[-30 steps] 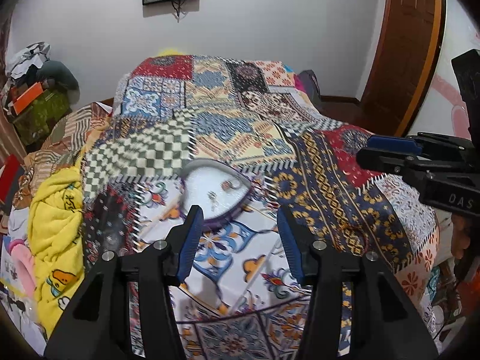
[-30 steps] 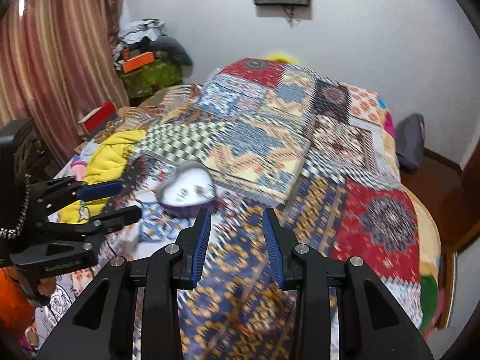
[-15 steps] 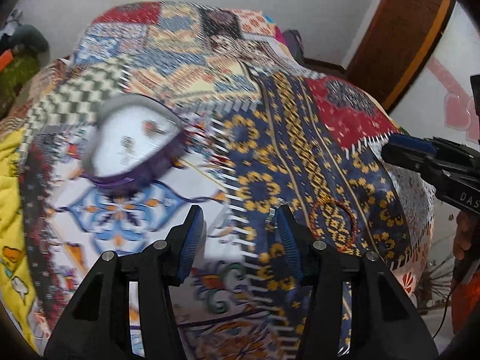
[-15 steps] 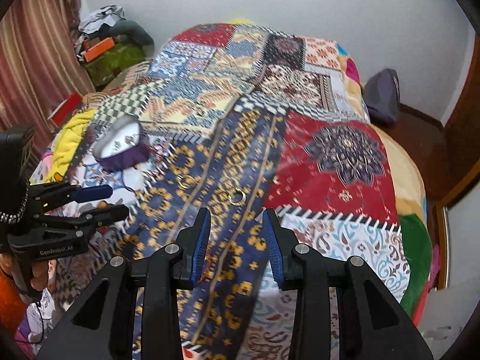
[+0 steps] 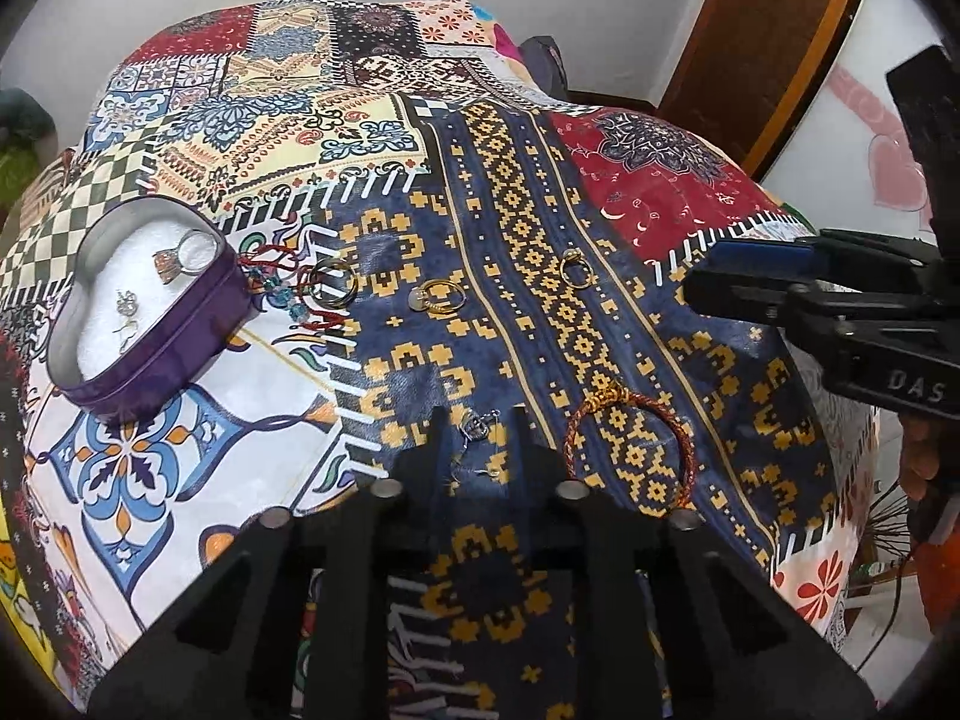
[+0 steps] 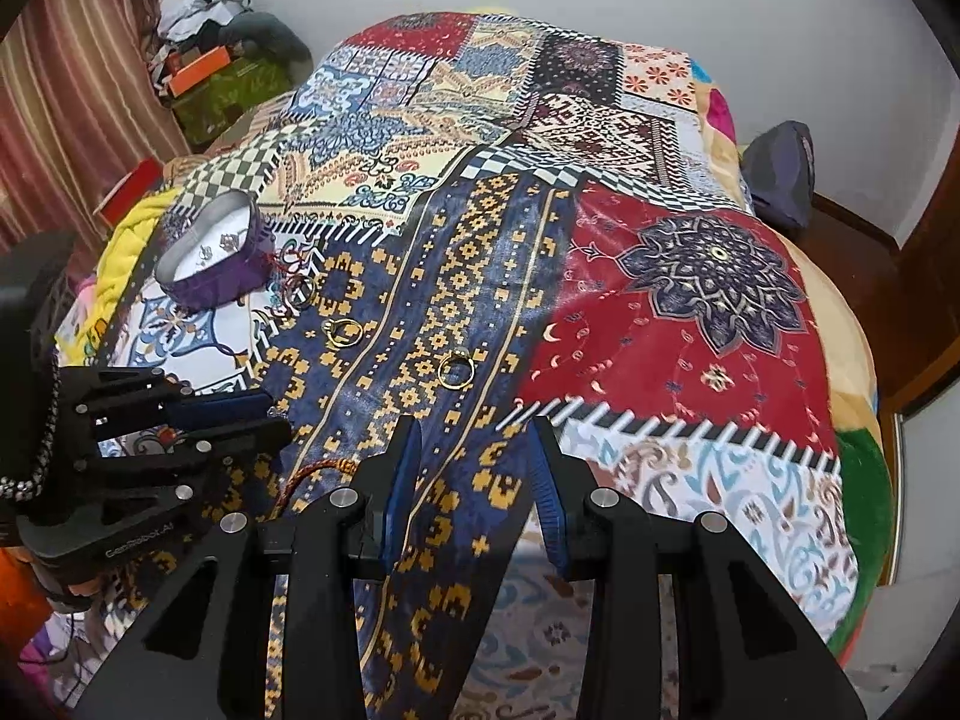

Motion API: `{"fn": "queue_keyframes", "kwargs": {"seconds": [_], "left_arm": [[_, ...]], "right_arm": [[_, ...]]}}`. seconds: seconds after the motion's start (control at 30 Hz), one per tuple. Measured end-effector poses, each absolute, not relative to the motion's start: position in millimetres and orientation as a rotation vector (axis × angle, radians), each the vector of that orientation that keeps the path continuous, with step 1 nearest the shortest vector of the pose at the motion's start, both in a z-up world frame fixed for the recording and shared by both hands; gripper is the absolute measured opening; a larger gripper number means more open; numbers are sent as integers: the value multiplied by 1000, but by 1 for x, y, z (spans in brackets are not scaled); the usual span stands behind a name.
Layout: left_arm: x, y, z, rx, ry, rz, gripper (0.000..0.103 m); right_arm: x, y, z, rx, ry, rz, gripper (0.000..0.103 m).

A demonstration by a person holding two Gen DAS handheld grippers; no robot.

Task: Organize jewelry
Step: 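Move both tools back toward the remaining jewelry on the blue patch, then grasp a silver earring with the left tool while the right tool grasps a gold ring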

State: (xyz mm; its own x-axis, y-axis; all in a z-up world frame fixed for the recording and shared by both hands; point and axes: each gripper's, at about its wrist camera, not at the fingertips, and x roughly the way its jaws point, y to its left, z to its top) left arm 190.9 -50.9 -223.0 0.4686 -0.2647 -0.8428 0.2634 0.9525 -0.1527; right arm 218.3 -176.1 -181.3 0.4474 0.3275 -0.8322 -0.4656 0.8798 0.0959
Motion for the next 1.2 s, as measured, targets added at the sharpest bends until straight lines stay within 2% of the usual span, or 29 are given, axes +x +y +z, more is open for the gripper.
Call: {"fn": "queue_keyframes", "kwargs": {"seconds": [0.23, 0.77, 0.8, 0.87, 0.9, 1.2], "left_arm": [[190, -49, -223, 3, 1017, -323, 9], [195, -16, -204, -67, 948, -275, 8], [195, -15, -204, -67, 948, -273, 8], [194, -14, -204, -68, 949, -270, 8], [194, -14, -204, -68, 947, -267, 8], [177, -8, -179, -76, 890, -251, 8]], "right_arm": [[236, -165, -192, -205, 1021, 528, 38], [267, -133, -217, -330, 1063, 556, 38], [265, -131, -218, -341, 1053, 551, 37], [264, -130, -218, -356, 1043, 544, 28], [264, -130, -218, -356, 1044, 544, 17], [246, -137, -205, -331, 1025, 535, 16]]}}
